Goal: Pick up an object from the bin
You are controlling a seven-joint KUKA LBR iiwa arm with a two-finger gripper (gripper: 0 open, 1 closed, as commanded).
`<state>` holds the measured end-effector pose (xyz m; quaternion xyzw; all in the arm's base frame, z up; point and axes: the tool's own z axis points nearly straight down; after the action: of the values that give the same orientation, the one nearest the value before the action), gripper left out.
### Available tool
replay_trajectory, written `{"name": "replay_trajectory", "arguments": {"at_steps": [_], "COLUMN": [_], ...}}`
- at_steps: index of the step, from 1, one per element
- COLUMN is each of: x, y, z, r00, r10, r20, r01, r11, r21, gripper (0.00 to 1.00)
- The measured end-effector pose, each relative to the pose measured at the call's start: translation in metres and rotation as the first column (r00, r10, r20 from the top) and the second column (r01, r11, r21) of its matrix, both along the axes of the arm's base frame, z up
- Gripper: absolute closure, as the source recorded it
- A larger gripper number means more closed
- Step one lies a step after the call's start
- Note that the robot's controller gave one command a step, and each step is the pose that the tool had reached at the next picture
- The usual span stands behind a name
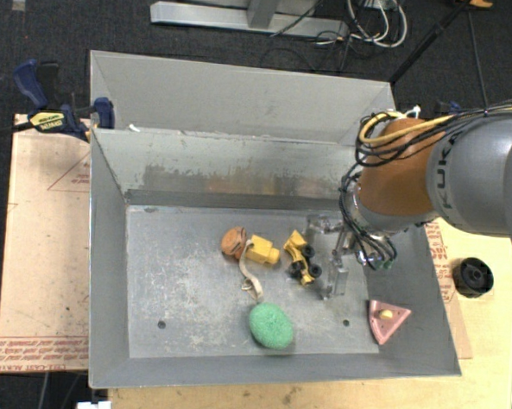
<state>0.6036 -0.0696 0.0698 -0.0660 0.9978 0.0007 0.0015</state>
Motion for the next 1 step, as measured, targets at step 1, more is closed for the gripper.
{"name": "replay_trajectory", "arguments": {"at_steps": [1], "x": [-0.0042], "y": [0.0157], "z": [-0.0002], "r00": [0.999], "r10": [-0.054], "r20": [-0.003], "r01": [0.054], "r11": [0.999], "r21": [-0.001], "gripper": [0.0]}}
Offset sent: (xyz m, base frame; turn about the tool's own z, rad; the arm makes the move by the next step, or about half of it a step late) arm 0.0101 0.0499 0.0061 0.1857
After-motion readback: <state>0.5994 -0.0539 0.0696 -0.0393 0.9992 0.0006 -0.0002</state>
